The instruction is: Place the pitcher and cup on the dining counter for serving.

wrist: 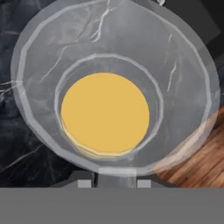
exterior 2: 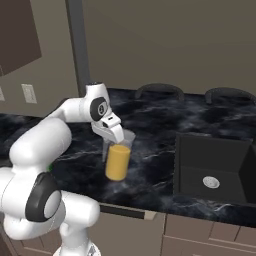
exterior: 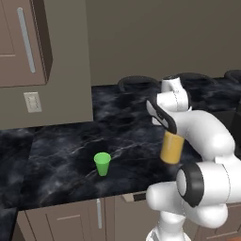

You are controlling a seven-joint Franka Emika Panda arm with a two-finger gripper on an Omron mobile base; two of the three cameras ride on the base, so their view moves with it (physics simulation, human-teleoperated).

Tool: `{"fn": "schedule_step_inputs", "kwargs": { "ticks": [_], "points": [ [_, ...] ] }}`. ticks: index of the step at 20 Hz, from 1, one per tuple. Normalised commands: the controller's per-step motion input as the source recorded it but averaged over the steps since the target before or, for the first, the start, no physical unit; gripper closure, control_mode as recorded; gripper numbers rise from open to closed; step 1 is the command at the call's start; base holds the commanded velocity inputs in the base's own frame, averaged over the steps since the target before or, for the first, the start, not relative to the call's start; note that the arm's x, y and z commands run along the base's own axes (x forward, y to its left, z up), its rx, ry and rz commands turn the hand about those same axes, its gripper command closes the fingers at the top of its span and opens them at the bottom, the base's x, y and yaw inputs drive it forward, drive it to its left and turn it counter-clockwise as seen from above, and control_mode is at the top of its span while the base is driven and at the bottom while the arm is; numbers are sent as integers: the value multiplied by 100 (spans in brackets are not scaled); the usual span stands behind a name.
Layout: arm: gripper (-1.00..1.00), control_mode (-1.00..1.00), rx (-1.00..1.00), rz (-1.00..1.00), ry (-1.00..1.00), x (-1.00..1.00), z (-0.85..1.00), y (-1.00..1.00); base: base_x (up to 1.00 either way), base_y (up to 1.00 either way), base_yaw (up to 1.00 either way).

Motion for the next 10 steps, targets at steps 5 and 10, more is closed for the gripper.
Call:
{"fn": "schedule_step_inputs", "kwargs": {
  "ticks": [5,10],
  "points": [
    [100,-100,0,0,-13,-26,16,0,0,0,0],
    [100,-100,0,3,-21,-45,60,1,0,0,0]
  ]
}}
